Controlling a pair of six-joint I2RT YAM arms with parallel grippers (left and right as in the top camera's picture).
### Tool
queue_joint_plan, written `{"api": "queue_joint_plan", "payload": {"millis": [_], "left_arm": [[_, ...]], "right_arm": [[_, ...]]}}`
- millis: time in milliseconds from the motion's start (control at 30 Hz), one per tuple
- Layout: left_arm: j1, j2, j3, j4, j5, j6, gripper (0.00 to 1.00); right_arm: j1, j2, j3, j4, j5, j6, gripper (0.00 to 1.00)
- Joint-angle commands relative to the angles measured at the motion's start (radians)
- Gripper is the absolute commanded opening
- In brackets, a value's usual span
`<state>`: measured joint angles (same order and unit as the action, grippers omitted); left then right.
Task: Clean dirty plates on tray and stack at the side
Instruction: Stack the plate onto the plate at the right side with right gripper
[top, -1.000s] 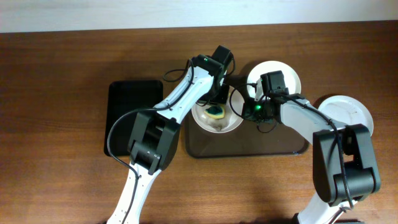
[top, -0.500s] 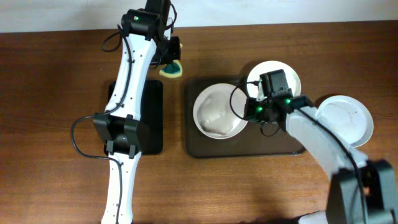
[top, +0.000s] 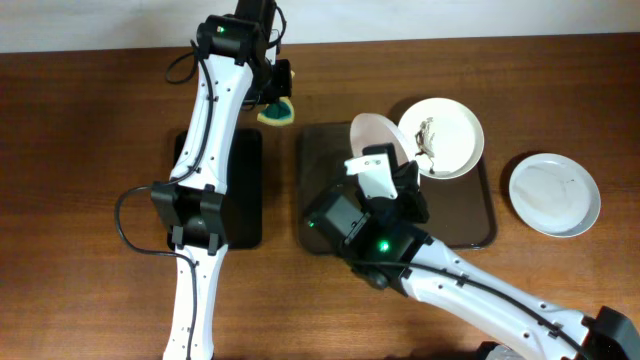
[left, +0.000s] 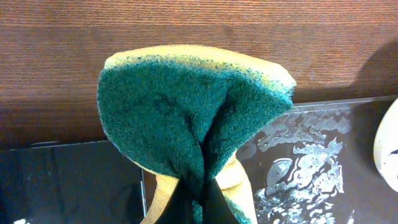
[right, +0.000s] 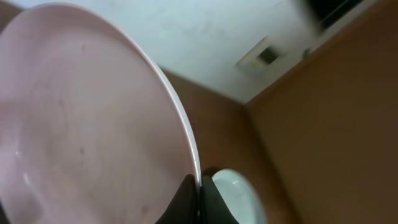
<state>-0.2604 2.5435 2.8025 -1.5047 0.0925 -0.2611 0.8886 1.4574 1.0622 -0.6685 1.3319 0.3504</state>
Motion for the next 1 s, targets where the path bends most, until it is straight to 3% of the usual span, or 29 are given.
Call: {"api": "queue_joint_plan", "payload": {"millis": [0, 133, 267, 400, 433, 533, 767, 867, 967], "left_arm": [[0.002, -0.013, 0.012, -0.001, -0.003, 0.016, 0.0], [0.001, -0.013, 0.012, -0.001, -0.002, 0.016, 0.0], [0.001, -0.013, 0.012, -0.001, -0.003, 0.016, 0.0], [0.001, -0.013, 0.012, -0.004, -0.003, 0.016, 0.0], [0.001, -0.013, 0.012, -0.004, -0.003, 0.016, 0.0], [0.0, -0.013, 0.012, -0.004, -0.003, 0.016, 0.0], [0.0, -0.013, 0.012, -0.003, -0.003, 0.016, 0.0], [0.0, -0.013, 0.012, -0.003, -0.003, 0.016, 0.0], [0.0, -0.013, 0.012, -0.004, -0.003, 0.016, 0.0]], "right_arm": [[0.023, -0.021, 0.004, 0.003, 0.173, -0.006, 0.04], [0.019, -0.021, 0.004, 0.01, 0.146, -0.002, 0.04], [-0.041, -0.021, 0.004, 0.009, -0.262, 0.03, 0.04], [-0.313, -0.087, 0.004, 0.01, -0.846, 0.085, 0.04], [-0.472, -0.129, 0.004, 0.002, -1.045, 0.083, 0.04], [-0.838, -0.163, 0.004, -0.034, -1.348, 0.065, 0.04], [-1.531, -0.09, 0.003, -0.087, -1.373, 0.066, 0.04], [-1.667, 0.019, 0.003, -0.087, -1.373, 0.066, 0.04], [-1.699, 0.145, 0.003, -0.064, -1.395, 0.074, 0.07]]}}
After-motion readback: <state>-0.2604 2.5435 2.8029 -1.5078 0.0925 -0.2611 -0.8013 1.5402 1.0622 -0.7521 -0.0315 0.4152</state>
